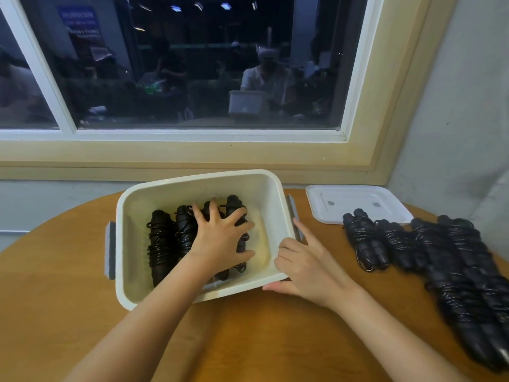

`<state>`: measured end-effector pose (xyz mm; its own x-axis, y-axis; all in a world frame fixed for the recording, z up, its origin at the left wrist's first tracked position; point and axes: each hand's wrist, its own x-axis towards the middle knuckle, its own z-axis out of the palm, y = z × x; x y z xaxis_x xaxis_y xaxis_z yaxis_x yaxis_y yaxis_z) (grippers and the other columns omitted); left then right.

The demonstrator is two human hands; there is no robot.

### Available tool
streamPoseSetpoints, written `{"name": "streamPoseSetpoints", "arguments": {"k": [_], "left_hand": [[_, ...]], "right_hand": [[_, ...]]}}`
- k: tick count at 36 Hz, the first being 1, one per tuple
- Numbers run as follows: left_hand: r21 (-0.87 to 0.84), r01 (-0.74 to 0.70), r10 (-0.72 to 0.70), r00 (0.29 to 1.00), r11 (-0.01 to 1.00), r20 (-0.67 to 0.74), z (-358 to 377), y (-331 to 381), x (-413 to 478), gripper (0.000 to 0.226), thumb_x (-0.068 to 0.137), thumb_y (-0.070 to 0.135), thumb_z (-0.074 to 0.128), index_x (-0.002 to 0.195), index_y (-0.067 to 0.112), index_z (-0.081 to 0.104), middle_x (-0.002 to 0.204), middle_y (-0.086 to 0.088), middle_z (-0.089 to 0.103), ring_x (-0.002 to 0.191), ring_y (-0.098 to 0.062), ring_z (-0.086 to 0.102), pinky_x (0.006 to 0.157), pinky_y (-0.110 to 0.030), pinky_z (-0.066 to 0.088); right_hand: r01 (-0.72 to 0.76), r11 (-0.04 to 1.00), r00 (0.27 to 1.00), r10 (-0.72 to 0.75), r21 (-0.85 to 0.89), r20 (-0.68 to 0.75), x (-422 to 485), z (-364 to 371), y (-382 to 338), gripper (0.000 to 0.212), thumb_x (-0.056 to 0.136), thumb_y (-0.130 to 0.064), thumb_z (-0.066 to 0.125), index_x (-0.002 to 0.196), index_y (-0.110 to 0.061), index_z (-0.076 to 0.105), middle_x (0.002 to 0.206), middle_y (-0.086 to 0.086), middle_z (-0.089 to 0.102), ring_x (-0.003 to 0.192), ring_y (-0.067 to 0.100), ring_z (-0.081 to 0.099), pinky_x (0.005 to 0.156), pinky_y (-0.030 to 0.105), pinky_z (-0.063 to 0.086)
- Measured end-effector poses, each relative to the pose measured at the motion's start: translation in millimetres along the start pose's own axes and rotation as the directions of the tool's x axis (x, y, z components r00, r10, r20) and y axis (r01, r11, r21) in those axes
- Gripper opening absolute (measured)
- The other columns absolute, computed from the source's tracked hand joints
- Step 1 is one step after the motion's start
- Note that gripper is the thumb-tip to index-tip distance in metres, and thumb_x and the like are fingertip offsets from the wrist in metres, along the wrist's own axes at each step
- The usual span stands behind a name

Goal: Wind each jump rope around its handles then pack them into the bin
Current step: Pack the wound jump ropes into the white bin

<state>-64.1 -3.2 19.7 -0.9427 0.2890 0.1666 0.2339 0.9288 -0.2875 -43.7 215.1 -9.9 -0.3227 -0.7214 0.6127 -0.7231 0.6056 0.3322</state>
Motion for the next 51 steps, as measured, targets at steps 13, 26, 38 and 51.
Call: {"name": "streamPoseSetpoints", "arguments": {"k": [13,26,38,51], "left_hand": [[-0.002,0.02,-0.02,0.999,1.0,0.04,0,5,7,0.077,0.09,0.071,0.038,0.154,0.033,0.017,0.164,0.012,0.007,0.146,-0.051,-0.003,0.104,-0.079,-0.003],[-0.02,0.038,-0.036,0.996,0.999,0.077,-2,2,7,0.072,0.092,0.068,0.04,0.153,0.034,0.021,0.164,0.013,0.005,0.146,-0.052,-0.007,0.104,-0.078,-0.006],[-0.034,0.038,-0.035,0.995,0.999,0.092,-2,0,7,0.076,0.092,0.066,0.042,0.155,0.033,0.015,0.165,0.011,0.0,0.145,-0.055,-0.005,0.104,-0.079,-0.005],[-0.094,0.105,-0.093,0.988,0.99,0.126,-7,-2,3,0.094,0.088,0.064,0.053,0.157,0.029,-0.002,0.166,0.005,-0.005,0.146,-0.052,-0.007,0.103,-0.08,-0.006]], "right_hand": [[-0.822,0.457,0.443,0.888,-0.339,0.121,-44,2,77,0.061,0.094,-0.052,0.052,0.145,-0.018,0.045,0.146,0.014,0.043,0.127,0.032,0.043,0.094,0.047,0.045],[-0.708,0.364,0.14,0.912,-0.605,0.386,-52,23,95,0.065,0.093,-0.028,0.065,0.147,-0.023,0.029,0.136,0.014,0.048,0.131,0.035,0.036,0.067,0.031,0.044],[-0.394,-0.548,0.06,0.785,0.738,0.616,-15,-51,72,0.039,0.096,-0.021,0.061,0.135,-0.017,0.055,0.122,0.011,0.067,0.107,0.026,0.066,0.077,0.036,0.054],[-0.686,0.274,0.584,0.759,0.674,0.287,90,-52,-37,0.08,0.083,-0.036,0.077,0.147,-0.038,0.029,0.138,-0.002,0.046,0.114,0.009,0.051,0.078,0.012,0.044]]}}
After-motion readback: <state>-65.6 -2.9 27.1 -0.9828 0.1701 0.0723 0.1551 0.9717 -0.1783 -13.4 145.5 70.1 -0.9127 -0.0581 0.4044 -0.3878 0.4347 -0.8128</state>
